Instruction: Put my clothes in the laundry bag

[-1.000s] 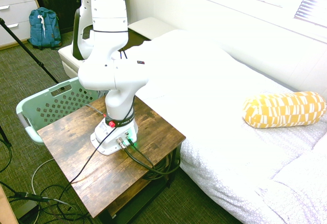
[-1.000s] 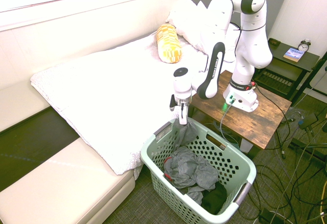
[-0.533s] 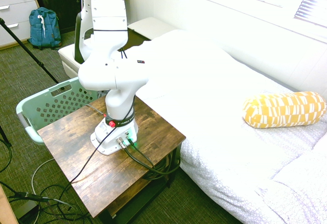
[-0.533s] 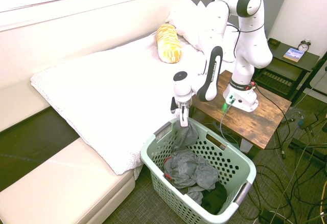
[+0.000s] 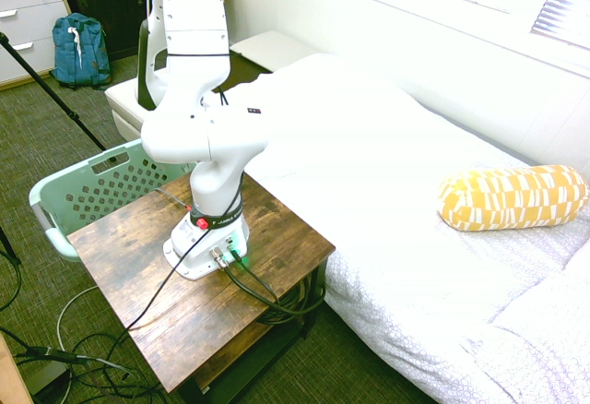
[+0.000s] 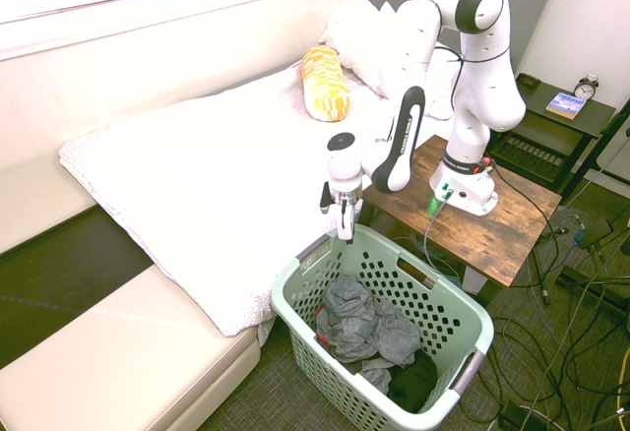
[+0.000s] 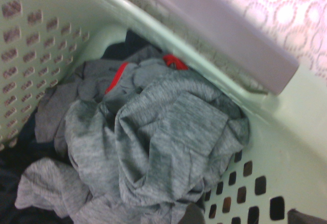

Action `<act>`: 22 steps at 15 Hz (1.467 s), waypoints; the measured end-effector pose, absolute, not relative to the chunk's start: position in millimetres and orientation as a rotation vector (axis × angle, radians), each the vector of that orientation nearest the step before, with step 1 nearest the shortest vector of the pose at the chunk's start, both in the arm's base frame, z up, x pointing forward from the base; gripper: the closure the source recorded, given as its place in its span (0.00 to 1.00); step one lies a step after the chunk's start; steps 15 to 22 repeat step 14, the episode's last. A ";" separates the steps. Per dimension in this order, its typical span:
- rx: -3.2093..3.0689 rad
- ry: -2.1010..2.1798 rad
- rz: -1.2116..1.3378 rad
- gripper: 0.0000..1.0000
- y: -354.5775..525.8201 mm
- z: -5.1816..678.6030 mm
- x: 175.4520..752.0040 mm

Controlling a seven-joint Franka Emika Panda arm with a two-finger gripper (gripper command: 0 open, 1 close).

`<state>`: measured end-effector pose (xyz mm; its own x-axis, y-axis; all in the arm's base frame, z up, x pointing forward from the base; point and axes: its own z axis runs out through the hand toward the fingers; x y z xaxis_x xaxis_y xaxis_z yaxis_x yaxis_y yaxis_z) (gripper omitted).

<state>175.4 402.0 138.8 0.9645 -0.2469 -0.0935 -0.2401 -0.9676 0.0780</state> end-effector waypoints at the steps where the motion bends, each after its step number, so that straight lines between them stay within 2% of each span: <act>1: 3.058 -0.417 -0.126 0.00 399.5 151.4 191.8; 6: 3.061 -0.662 0.000 0.00 340.0 207.6 299.1; 12: 3.055 -0.910 0.027 0.00 177.1 253.8 402.4; 14: 3.062 -0.982 0.006 0.00 115.3 267.4 421.9; 22: 3.062 -0.982 0.006 0.00 115.3 267.4 421.9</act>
